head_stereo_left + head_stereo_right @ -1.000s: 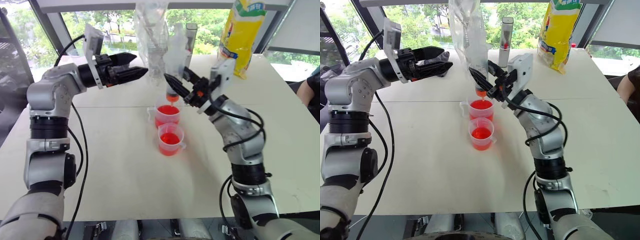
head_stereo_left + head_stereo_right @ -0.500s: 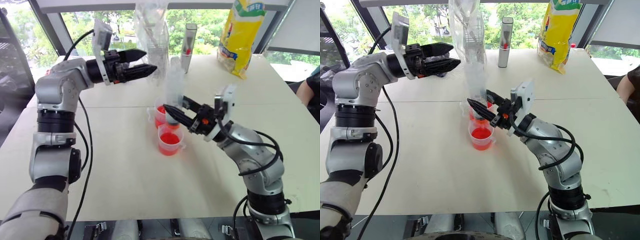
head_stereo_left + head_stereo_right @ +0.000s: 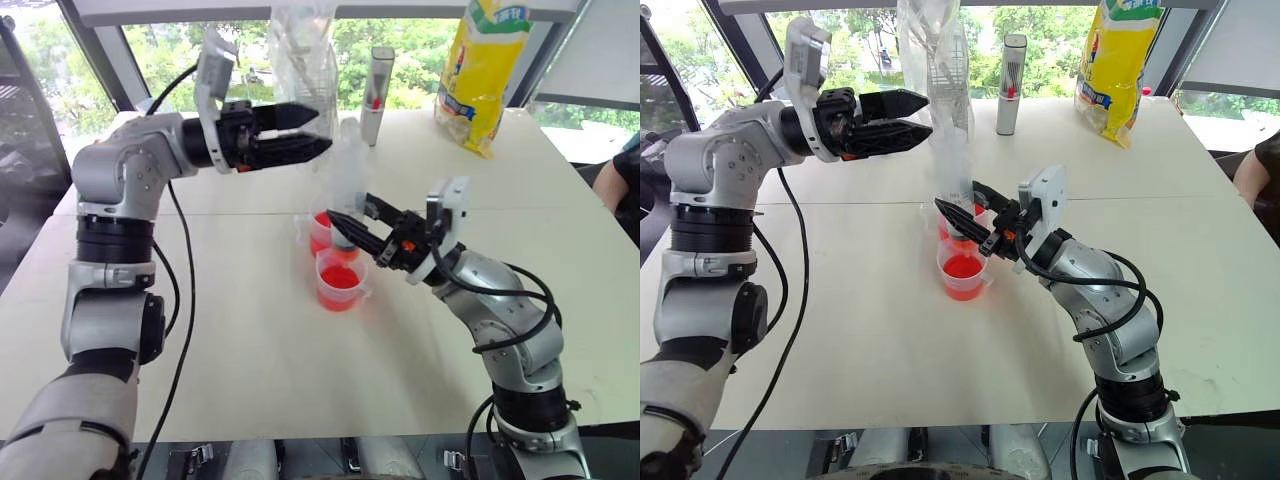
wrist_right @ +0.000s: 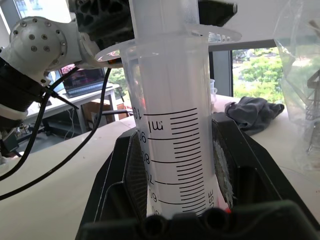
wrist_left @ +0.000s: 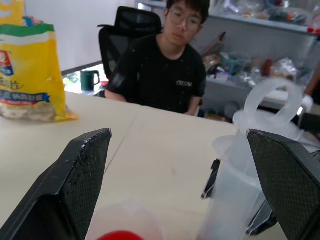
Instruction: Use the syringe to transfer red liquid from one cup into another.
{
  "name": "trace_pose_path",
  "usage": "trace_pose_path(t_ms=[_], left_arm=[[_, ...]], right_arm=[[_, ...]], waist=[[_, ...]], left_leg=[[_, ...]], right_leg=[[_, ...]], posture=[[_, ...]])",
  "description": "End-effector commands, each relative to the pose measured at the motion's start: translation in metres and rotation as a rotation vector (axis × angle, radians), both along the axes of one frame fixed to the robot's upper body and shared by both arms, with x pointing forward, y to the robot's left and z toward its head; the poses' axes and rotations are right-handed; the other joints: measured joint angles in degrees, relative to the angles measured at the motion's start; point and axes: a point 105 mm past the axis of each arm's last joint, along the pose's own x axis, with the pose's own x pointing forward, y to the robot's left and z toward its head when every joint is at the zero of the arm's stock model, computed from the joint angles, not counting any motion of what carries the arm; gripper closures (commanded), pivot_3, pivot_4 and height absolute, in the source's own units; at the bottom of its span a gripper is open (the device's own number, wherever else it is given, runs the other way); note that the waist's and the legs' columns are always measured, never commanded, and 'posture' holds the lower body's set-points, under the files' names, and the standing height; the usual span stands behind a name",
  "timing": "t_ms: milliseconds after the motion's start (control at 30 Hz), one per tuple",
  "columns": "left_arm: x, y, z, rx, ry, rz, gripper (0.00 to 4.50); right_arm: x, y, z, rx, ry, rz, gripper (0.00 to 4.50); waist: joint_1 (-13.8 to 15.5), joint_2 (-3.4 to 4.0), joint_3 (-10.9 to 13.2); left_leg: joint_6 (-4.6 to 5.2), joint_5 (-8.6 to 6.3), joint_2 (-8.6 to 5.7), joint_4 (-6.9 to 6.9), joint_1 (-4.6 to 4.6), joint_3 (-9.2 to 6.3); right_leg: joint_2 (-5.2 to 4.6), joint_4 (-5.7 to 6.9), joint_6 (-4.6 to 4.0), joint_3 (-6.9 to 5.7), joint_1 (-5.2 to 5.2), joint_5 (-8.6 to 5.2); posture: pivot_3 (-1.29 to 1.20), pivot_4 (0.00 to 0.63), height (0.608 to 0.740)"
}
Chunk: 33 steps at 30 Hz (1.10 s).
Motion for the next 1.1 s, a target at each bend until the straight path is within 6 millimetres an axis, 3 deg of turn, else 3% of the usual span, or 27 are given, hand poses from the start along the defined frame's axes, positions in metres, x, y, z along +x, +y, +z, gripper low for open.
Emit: trace_pose_path(t_ms=[33,633,733,900,1000,1100], left_arm=[[-0.012,0.005,0.021,-0.033,-0.057,-0.046,0.05],[-0.011,-0.024,0.002,0.054,-0.096,-0.089,0.05],[-0.011,-0.029,0.004,0.044,-0.099,-0.096,0.82],[-0.014,-0.033,0.003,0.039,-0.098,-0.119,3.20],[-0.016,-0.033,0.003,0.038,-0.096,-0.129,4.41],[-0.019,-0.034,0.002,0.041,-0.091,-0.144,4.41]], right_arm=[[-0.003,-0.001,0.006,0.005,-0.046,0.003,3.06],[-0.004,0.002,0.004,-0.002,-0.046,0.009,3.06],[-0.004,0.002,0.004,0.000,-0.044,0.009,3.06],[-0.005,0.003,0.003,-0.001,-0.042,0.010,3.06],[-0.005,0.003,0.003,0.000,-0.041,0.010,3.06],[-0.005,0.003,0.003,0.002,-0.040,0.012,3.06]], waist=[[-0.01,0.00,0.00],[0.02,0.00,0.00],[0.11,0.00,0.00],[0.05,0.00,0.00],[0.02,0.00,0.00],[0.03,0.00,0.00]], left_leg=[[0.00,0.00,0.00,0.00,0.00,0.00],[0.00,0.00,-0.01,0.01,0.00,-0.01],[0.00,0.00,0.00,0.01,0.00,-0.01],[0.00,0.00,-0.01,0.01,0.00,-0.01],[0.00,0.00,-0.01,0.01,0.00,-0.02],[0.00,0.00,-0.01,0.01,0.00,-0.02]], right_leg=[[0.00,0.00,0.00,0.00,0.00,0.00],[0.00,0.00,0.00,0.00,0.01,0.00],[0.01,0.00,0.00,0.00,0.01,0.00],[0.01,-0.01,0.00,0.00,0.01,0.00],[0.02,-0.01,0.00,0.00,0.01,0.00],[0.02,-0.01,0.00,0.00,0.01,0.00]], posture=[[0.00,0.150,0.740],[0.00,0.150,0.740],[0.00,0.150,0.740],[0.00,0.150,0.740],[0.00,0.150,0.740],[0.00,0.150,0.740]])
